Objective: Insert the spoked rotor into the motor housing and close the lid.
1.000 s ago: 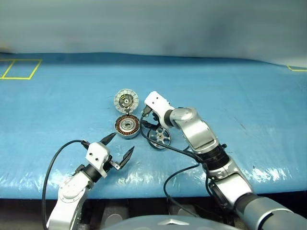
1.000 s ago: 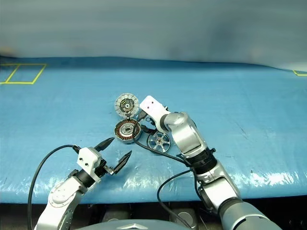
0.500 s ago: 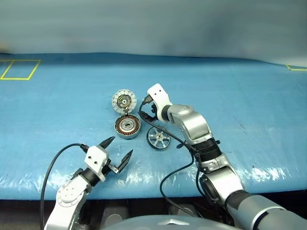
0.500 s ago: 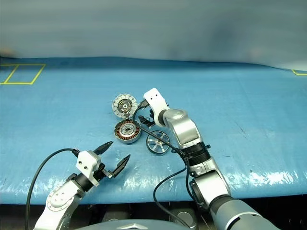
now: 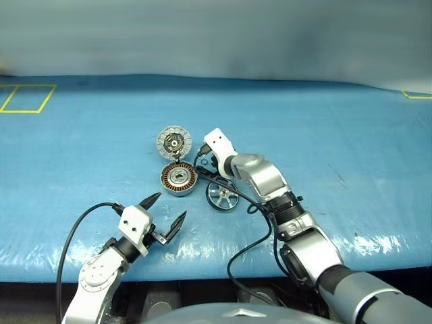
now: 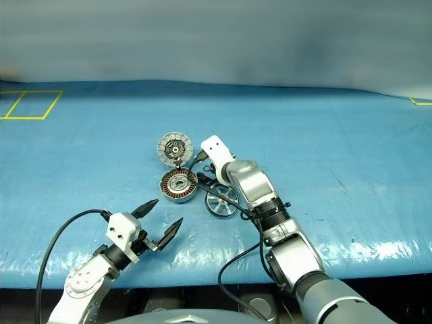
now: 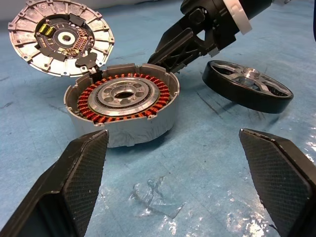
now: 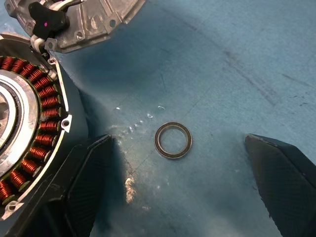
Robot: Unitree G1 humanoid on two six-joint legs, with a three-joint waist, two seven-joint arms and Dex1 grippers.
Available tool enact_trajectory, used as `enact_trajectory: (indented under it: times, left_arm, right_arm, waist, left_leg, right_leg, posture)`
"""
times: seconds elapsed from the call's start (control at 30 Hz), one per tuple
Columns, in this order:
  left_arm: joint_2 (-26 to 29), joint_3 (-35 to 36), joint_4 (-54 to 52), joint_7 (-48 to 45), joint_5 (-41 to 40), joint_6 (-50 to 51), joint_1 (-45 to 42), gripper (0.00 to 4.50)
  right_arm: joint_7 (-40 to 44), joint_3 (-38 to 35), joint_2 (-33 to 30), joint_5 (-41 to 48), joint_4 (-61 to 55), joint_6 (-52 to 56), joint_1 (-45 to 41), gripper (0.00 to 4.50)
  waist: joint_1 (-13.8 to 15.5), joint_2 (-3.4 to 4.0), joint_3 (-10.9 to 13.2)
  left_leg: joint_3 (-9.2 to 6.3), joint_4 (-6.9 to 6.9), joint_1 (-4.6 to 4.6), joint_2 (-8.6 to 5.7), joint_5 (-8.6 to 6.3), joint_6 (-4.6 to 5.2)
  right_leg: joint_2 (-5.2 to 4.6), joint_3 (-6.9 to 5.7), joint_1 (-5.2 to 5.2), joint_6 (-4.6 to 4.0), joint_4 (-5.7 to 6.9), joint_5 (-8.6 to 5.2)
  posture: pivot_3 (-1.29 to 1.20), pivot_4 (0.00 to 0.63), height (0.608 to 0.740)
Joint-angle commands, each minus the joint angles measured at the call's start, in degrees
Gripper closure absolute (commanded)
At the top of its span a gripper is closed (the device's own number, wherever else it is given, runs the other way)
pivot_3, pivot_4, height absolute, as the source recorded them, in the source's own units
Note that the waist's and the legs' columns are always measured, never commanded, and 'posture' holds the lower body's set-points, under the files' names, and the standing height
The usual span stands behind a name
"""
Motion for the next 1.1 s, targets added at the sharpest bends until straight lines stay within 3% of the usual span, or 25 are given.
enact_trajectory:
  times: [0.03,0.17,0.47,1.1]
  left_arm:
    - [-0.2,-0.2,-2.3,0.1,-0.4,-0.8,0.4,0.00]
    - [-0.4,-0.4,-2.1,0.5,0.1,-0.9,0.3,0.00]
    - [-0.5,-0.5,-1.7,0.5,0.4,-0.9,0.0,0.00]
    - [-0.7,-0.8,-0.1,0.2,0.8,-1.4,-1.0,0.00]
  right_arm:
    - [-1.5,0.0,0.8,-0.6,2.7,-2.3,-1.9,0.01]
    - [-2.8,1.0,0.7,-1.8,5.8,-1.4,-2.4,0.88]
    - [-1.8,3.3,-1.0,-2.6,2.7,0.9,-0.7,3.84]
    - [5.7,3.9,-9.9,3.0,-31.2,15.6,1.1,3.85]
  waist:
    - [-0.1,0.00,0.0]
    - [-0.2,0.01,0.0]
    - [0.0,0.03,-0.1]
    - [0.2,0.04,-0.1]
  left_leg:
    - [0.00,0.00,0.01,0.00,0.00,0.00]
    - [0.00,0.01,0.03,0.00,0.00,0.00]
    - [0.00,0.05,0.10,-0.01,0.03,0.04]
    - [-0.01,-0.10,-0.02,0.00,0.03,0.04]
  right_leg:
    - [0.00,0.00,0.01,0.00,0.00,0.00]
    - [0.00,0.00,0.03,0.00,0.00,0.00]
    - [0.00,0.00,0.11,0.00,0.01,0.00]
    - [0.00,0.01,-0.06,-0.05,-0.01,-0.03]
  posture:
    - [0.00,0.150,0.740]
    - [0.00,0.150,0.740]
    - [0.00,0.150,0.740]
    - [0.00,0.150,0.740]
